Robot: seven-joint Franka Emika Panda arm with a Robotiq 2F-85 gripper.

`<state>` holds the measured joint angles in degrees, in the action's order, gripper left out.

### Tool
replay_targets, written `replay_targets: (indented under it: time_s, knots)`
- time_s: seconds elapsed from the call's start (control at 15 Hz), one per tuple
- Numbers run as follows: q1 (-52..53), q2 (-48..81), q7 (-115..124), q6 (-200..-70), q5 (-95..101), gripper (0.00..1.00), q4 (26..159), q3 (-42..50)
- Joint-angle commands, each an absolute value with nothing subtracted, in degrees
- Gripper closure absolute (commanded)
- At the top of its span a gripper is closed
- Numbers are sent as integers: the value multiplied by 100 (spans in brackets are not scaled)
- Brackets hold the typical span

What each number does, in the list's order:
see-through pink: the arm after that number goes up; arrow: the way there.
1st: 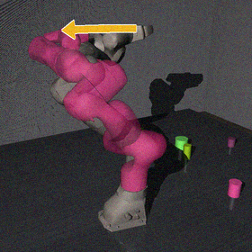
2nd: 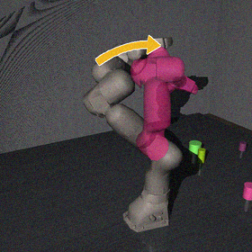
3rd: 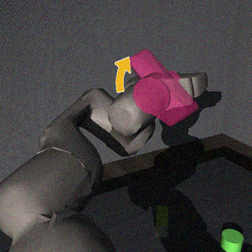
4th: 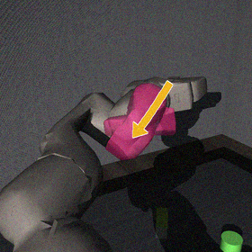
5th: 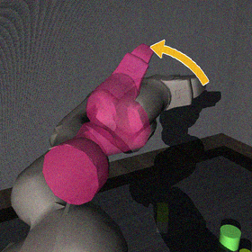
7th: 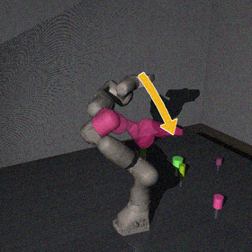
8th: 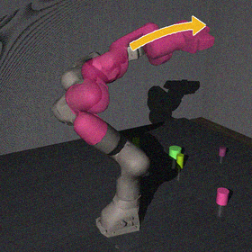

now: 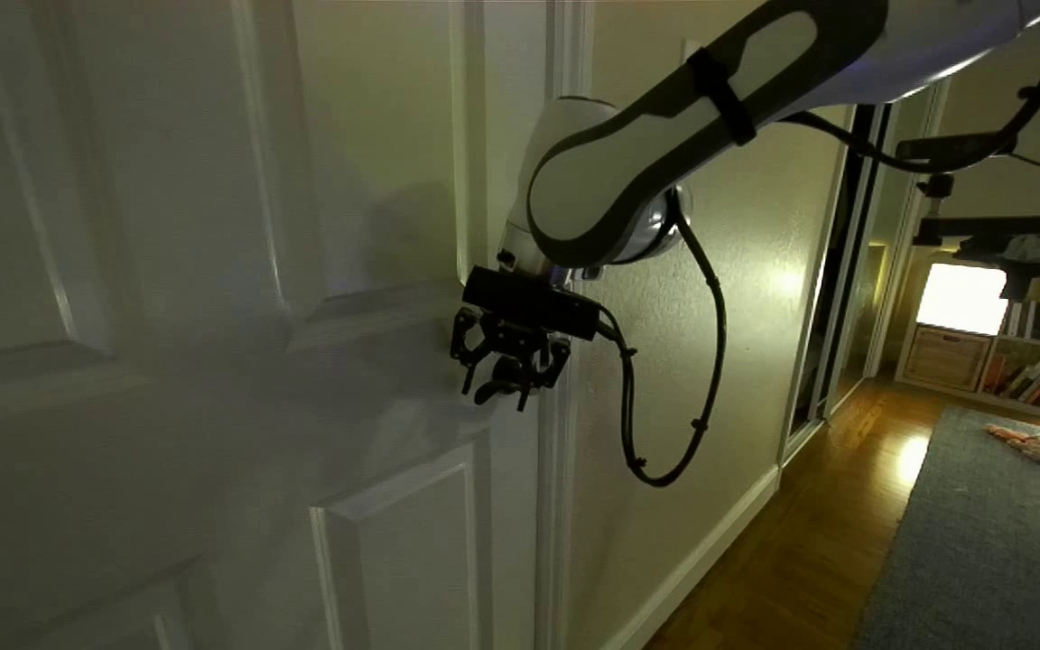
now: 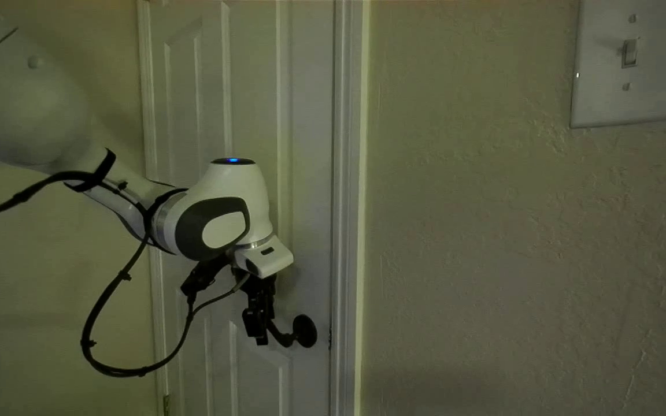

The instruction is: Open the door

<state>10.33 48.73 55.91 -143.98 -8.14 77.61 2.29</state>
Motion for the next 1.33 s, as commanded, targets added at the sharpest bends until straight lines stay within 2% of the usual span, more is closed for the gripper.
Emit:
replay_targets:
  time_s: [0.0,0.13,0.33,0.73,1.27]
  knots:
    - [1037,5005,5545,-14143,-775,58,7577,271]
    - [1043,4935,5562,-14192,-781,72,7681,285]
    - [1073,4758,5557,-14284,-763,88,7856,302]
    - [1053,4715,5585,-14568,-835,88,8411,293]
    - [1007,4513,5619,-15367,-1186,95,9315,225]
